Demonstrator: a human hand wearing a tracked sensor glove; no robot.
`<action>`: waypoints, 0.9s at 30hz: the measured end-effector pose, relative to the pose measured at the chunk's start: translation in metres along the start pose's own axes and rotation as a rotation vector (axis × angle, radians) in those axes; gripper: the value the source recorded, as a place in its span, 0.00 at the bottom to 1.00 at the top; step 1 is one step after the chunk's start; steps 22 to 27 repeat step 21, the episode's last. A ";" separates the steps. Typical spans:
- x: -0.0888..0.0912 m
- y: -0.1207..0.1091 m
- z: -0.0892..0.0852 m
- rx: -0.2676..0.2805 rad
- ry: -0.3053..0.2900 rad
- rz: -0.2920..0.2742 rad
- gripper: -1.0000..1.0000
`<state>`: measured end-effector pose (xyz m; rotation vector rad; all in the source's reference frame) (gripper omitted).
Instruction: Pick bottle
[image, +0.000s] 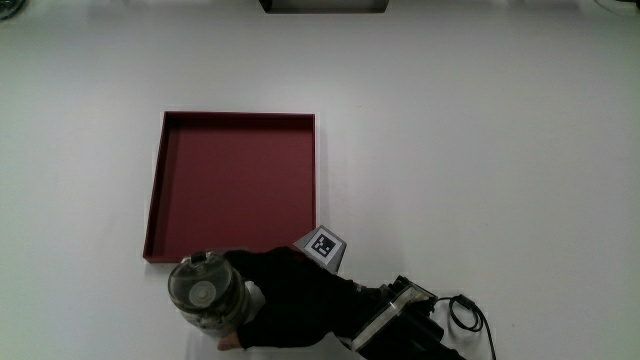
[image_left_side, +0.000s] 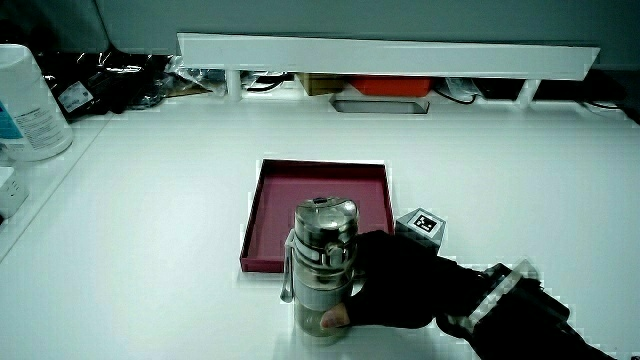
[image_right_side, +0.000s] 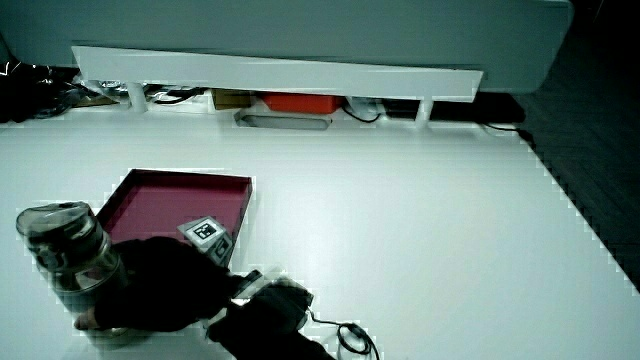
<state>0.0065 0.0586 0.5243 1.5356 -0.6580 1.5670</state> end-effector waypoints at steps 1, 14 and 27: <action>-0.001 0.000 0.001 -0.001 0.011 0.016 1.00; -0.054 0.001 0.025 0.024 -0.004 0.118 1.00; -0.069 0.002 0.052 0.109 -0.033 0.120 1.00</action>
